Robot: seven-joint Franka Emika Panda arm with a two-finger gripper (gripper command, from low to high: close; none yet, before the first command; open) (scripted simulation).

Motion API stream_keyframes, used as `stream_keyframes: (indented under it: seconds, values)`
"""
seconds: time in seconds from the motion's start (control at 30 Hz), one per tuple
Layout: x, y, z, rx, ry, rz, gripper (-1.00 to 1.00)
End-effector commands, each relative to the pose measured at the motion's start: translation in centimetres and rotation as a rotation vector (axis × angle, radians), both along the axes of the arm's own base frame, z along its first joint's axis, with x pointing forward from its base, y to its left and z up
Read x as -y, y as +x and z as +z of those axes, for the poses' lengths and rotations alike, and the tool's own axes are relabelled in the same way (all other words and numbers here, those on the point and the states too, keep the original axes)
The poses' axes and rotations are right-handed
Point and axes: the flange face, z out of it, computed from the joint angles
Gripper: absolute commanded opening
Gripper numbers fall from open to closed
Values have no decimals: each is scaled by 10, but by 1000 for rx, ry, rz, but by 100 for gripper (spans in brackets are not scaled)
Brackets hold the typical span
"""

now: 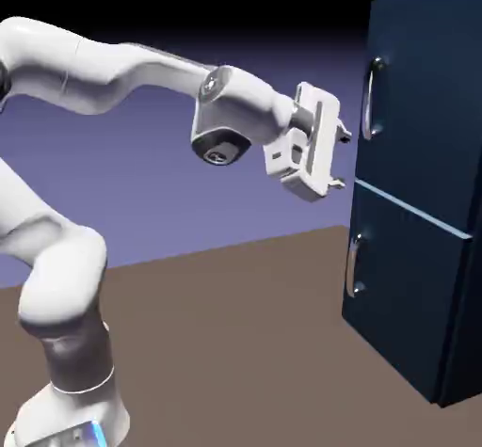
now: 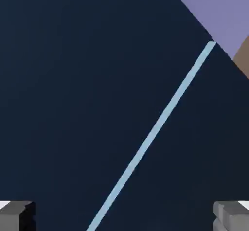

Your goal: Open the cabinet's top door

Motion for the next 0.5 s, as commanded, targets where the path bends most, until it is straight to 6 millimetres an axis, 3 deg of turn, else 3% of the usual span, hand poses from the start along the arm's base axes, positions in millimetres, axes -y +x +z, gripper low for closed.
stream_keyframes:
  seconds: [0.0, 0.47]
  values:
    - [0, 0, 3, 14, 43, -23, 0]
    - [-11, 5, 25, 200, 659, -288, 0]
